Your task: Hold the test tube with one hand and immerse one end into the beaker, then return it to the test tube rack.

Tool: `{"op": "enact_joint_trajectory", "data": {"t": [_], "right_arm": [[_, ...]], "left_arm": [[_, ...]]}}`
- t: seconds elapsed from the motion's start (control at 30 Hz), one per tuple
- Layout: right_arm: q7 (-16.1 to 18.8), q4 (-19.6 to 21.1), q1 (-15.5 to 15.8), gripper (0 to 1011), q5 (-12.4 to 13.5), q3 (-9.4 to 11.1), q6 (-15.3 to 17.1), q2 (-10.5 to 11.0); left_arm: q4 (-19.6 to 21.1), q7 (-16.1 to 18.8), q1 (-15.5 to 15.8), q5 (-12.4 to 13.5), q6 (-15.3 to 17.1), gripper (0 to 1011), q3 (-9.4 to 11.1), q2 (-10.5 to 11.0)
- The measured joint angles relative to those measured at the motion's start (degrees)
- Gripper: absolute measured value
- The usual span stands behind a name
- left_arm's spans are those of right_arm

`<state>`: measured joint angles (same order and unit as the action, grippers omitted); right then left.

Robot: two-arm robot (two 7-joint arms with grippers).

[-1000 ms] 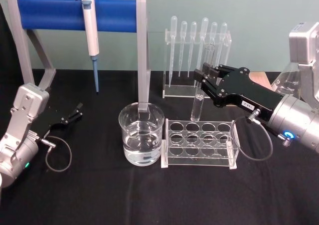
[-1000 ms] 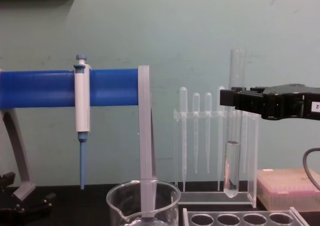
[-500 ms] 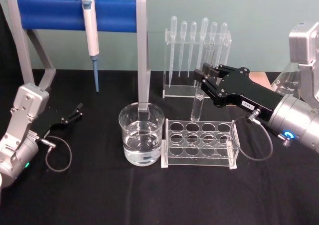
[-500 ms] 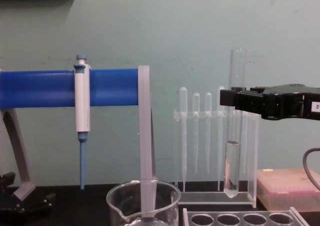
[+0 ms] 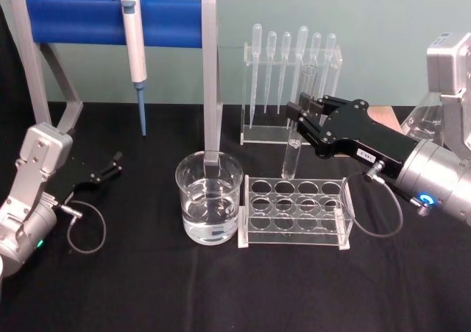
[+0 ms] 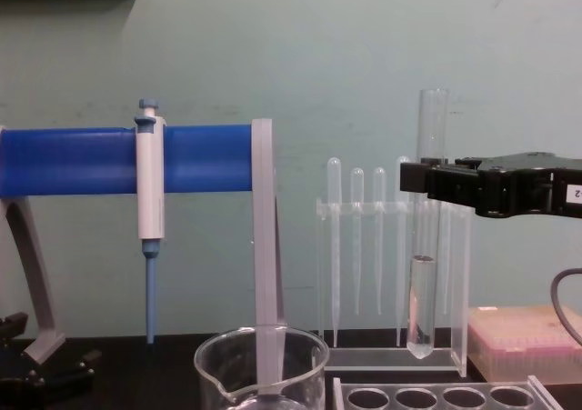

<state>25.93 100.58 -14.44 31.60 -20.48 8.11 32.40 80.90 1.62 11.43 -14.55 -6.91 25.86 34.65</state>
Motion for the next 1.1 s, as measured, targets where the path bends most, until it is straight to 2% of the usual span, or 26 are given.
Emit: {"op": "enact_joint_trajectory", "data": {"t": [1.1], "right_arm": [[0.0,0.0,0.0,225,0.0,0.0,0.0,0.0]], "left_arm": [[0.0,0.0,0.0,0.0,0.0,1000,0.0,0.0]]}}
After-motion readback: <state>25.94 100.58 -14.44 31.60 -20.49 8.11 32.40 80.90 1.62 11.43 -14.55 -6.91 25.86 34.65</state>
